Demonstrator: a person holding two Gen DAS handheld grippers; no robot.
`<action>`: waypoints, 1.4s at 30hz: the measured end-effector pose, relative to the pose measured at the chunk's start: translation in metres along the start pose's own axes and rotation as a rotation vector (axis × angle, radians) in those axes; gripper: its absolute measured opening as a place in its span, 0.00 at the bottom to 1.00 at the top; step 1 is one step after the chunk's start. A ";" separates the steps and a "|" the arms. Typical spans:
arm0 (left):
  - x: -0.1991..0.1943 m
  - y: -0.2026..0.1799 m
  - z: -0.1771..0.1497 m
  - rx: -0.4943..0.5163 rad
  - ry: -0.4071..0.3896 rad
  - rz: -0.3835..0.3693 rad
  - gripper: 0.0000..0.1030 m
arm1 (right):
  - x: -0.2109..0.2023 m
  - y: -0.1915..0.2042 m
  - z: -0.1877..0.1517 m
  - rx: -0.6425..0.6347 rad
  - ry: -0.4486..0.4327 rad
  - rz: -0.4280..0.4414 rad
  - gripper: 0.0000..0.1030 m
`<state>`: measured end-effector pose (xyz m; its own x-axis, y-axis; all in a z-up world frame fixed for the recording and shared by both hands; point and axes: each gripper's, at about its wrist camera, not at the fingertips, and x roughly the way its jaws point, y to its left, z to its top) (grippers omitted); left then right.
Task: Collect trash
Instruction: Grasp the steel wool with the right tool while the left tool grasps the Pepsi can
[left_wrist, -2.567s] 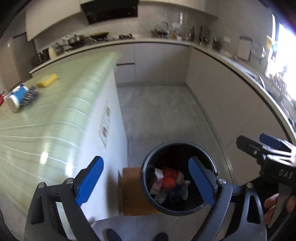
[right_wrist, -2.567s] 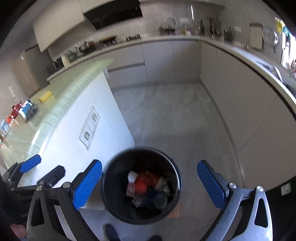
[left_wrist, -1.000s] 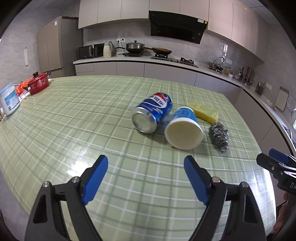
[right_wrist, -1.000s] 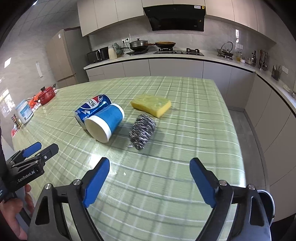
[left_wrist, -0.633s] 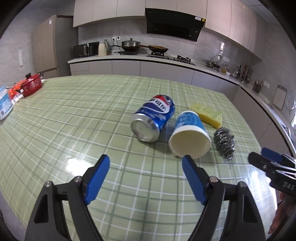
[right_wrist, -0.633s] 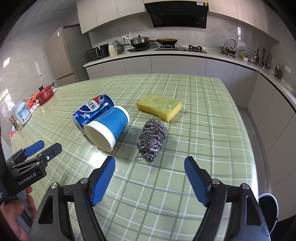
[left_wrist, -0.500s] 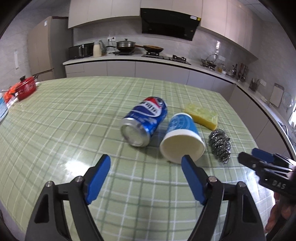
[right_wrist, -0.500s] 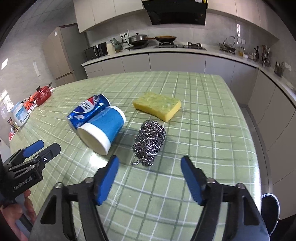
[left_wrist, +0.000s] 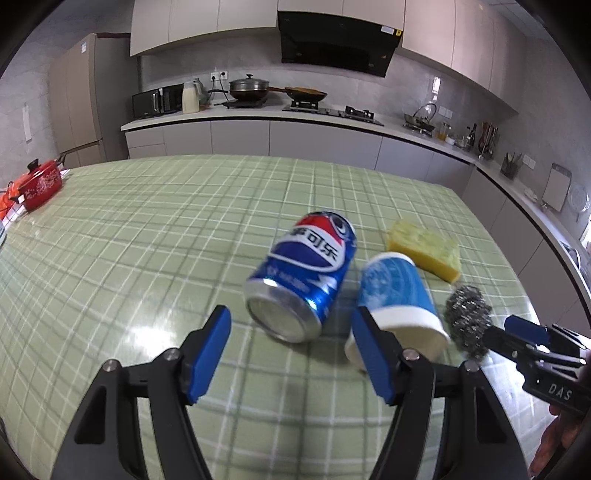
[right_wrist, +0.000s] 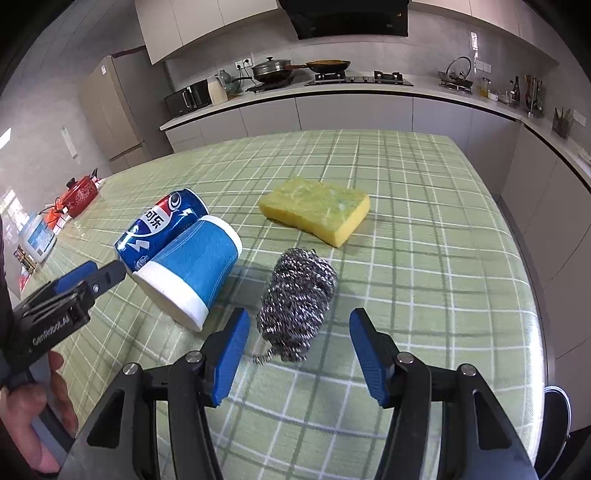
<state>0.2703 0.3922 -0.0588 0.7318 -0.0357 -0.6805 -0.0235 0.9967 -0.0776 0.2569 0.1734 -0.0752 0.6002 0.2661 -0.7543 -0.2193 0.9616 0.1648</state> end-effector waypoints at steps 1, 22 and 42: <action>0.004 0.003 0.002 -0.003 0.003 -0.007 0.68 | 0.004 0.001 0.002 0.003 0.003 0.003 0.58; 0.056 -0.003 0.030 0.017 0.056 -0.162 0.67 | 0.051 -0.005 0.018 0.046 0.052 -0.015 0.47; 0.049 0.001 0.017 0.069 0.074 -0.190 0.72 | 0.050 -0.004 0.012 0.036 0.056 -0.015 0.46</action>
<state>0.3177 0.3928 -0.0805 0.6663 -0.2261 -0.7106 0.1587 0.9741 -0.1611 0.2966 0.1840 -0.1058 0.5587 0.2481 -0.7914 -0.1821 0.9676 0.1748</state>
